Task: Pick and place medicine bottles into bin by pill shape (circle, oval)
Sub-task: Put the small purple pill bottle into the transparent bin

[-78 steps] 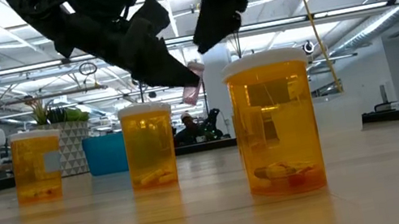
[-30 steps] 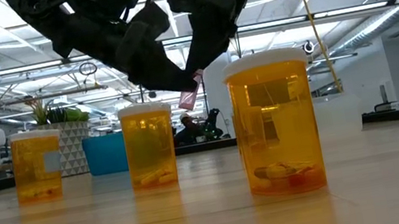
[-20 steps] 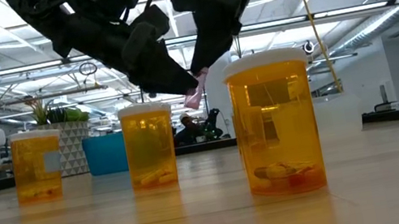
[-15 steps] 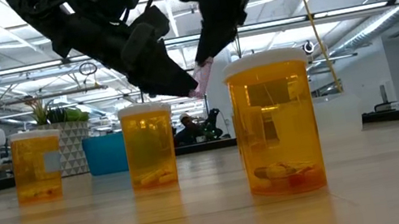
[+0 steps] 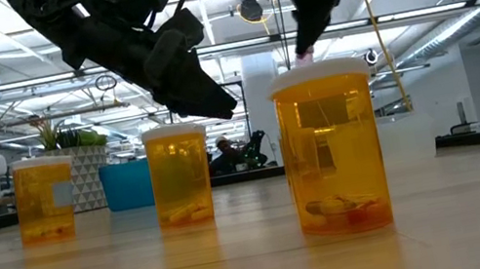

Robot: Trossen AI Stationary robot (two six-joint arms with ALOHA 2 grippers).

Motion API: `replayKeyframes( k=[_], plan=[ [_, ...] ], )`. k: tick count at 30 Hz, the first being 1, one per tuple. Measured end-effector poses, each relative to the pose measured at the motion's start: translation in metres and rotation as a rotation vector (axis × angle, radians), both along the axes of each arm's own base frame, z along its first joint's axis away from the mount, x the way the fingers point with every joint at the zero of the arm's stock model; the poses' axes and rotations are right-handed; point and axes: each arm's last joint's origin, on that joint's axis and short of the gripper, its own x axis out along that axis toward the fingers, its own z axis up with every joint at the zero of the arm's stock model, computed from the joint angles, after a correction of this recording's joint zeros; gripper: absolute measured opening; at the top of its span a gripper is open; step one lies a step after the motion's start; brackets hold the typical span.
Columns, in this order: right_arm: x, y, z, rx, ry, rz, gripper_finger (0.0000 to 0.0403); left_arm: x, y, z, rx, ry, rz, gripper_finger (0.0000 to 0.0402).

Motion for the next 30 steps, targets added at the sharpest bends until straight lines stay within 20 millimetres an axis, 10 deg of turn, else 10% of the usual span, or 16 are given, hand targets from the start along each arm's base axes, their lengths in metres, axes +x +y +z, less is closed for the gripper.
replayKeyframes(
  k=[17, 30],
  plan=[
    [-0.041, -0.059, -0.049, 0.013, 0.169, -0.170, 0.0118, 0.000, -0.003, 0.000, 0.002, -0.003, -0.012, 0.0315],
    [-0.054, -0.065, -0.096, 0.015, 0.161, -0.202, 0.0118, 0.002, -0.003, 0.002, 0.003, -0.027, -0.012, 0.0315]
  ],
)
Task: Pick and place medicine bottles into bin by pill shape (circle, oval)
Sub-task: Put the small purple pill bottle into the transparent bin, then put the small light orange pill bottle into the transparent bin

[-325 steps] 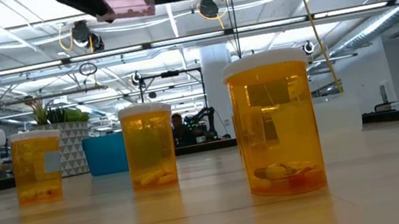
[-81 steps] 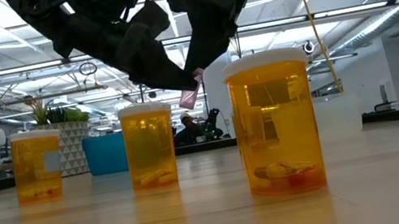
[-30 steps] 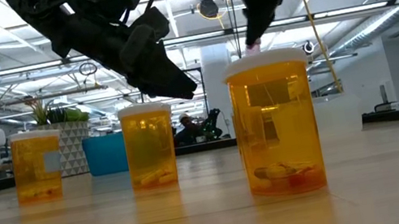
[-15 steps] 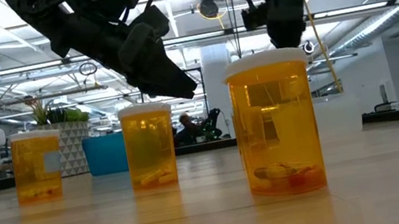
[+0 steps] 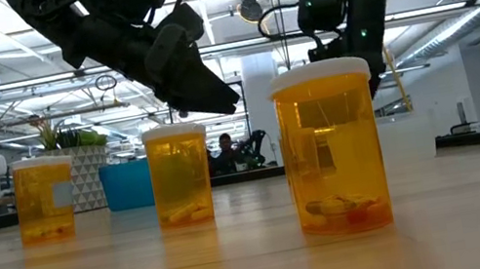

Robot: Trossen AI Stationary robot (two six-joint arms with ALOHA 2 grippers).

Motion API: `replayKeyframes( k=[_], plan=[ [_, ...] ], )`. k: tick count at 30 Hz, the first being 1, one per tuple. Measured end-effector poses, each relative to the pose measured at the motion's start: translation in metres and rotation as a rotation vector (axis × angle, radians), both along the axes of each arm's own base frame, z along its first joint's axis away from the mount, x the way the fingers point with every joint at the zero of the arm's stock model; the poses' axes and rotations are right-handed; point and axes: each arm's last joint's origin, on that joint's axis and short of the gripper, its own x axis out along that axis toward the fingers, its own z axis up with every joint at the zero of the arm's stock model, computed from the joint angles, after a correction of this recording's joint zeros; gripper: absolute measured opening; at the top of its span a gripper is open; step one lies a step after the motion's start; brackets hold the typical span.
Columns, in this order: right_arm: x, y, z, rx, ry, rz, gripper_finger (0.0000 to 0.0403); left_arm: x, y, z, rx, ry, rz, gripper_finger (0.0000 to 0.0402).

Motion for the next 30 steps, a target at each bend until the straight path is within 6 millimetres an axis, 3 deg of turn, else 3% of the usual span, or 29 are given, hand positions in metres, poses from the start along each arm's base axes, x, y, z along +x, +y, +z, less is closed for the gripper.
replayKeyframes(
  k=[12, 26, 30],
  plan=[
    [-0.003, 0.002, -0.013, -0.005, -0.010, 0.001, 0.0121, 0.000, 0.000, 0.000, -0.001, 0.000, 0.000, 0.0315],
    [-0.001, 0.001, -0.012, -0.014, -0.030, -0.002, 0.0182, 0.000, 0.000, 0.000, -0.001, 0.000, -0.001, 0.0315],
    [-0.004, 0.002, -0.004, -0.022, -0.059, -0.027, 0.0190, 0.000, 0.000, 0.000, -0.002, 0.001, 0.000, 0.0315]
  ],
)
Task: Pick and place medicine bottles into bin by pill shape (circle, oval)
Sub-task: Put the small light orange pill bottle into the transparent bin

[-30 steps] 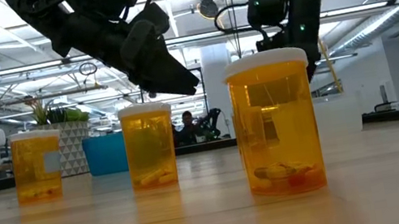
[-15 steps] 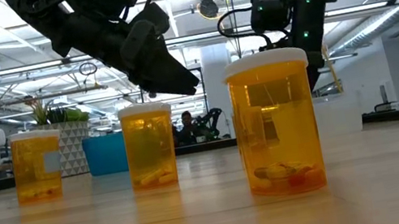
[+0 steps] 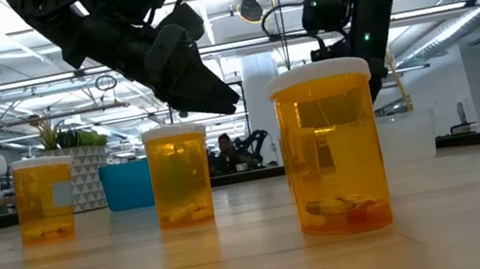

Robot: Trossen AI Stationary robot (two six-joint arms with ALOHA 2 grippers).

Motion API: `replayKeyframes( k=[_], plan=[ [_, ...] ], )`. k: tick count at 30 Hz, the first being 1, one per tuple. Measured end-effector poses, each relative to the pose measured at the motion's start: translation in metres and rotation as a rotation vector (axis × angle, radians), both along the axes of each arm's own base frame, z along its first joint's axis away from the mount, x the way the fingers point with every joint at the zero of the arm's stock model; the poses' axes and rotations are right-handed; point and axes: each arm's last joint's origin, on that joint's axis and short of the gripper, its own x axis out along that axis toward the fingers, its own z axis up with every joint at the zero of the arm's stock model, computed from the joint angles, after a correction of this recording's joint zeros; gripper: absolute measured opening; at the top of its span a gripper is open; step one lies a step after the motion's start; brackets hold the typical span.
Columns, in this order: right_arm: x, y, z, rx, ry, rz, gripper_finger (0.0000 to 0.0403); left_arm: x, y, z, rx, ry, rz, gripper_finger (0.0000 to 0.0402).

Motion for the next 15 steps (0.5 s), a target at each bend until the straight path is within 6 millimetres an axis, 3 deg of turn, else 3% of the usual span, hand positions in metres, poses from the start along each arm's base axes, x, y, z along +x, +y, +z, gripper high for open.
replayKeyframes(
  k=[7, 15],
  plan=[
    [-0.015, 0.018, 0.031, -0.003, -0.089, -0.040, 0.0199, 0.000, -0.002, 0.000, 0.000, 0.000, -0.007, 0.0315],
    [-0.034, 0.068, 0.055, 0.092, -0.123, -0.066, 0.0199, 0.001, -0.005, 0.000, 0.000, -0.007, -0.016, 0.0314]
  ],
)
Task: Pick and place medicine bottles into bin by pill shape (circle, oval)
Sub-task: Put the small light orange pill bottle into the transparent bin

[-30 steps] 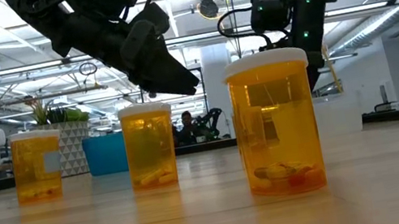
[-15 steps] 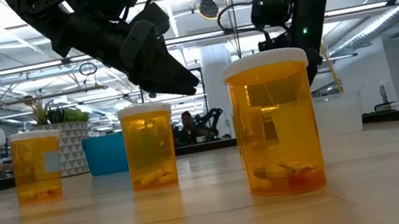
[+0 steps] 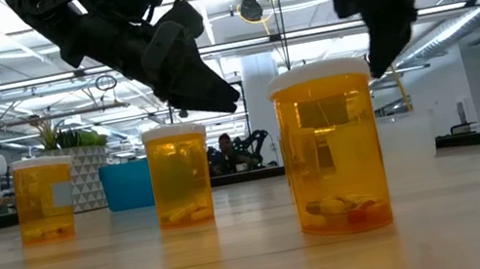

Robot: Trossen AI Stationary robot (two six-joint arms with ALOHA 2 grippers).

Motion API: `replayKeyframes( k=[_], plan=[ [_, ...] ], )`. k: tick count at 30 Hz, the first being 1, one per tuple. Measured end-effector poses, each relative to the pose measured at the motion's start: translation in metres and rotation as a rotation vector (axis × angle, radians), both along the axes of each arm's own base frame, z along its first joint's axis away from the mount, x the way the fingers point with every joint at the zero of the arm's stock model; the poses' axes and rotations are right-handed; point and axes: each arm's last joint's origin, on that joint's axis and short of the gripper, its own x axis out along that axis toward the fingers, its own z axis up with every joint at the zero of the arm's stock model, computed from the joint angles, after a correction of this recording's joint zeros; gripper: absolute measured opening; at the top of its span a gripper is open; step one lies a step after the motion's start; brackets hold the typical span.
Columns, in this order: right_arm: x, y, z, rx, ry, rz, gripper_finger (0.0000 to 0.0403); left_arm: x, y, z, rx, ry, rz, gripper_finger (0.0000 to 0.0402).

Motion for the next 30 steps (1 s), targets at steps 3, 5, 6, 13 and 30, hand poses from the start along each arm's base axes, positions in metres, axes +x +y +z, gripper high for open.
replayKeyframes(
  k=[3, 5, 6, 13, 30],
  plan=[
    [-0.004, 0.024, 0.001, 0.041, 0.023, 0.039, 0.0199, 0.000, 0.000, 0.000, 0.000, -0.001, 0.000, 0.0314],
    [-0.005, 0.041, 0.002, 0.067, 0.025, 0.070, 0.0199, 0.000, 0.000, 0.000, 0.000, -0.002, 0.000, 0.0315],
    [-0.005, 0.049, 0.003, 0.079, 0.020, 0.083, 0.0199, 0.000, 0.000, 0.000, 0.000, -0.002, 0.000, 0.0314],
    [-0.014, 0.110, 0.001, 0.141, 0.039, 0.218, 0.0199, 0.000, 0.000, 0.000, -0.003, 0.004, 0.002, 0.0314],
    [-0.047, 0.202, -0.035, 0.026, 0.253, 0.558, 0.0199, 0.000, -0.006, 0.000, -0.024, 0.005, 0.000, 0.0314]
  ],
)
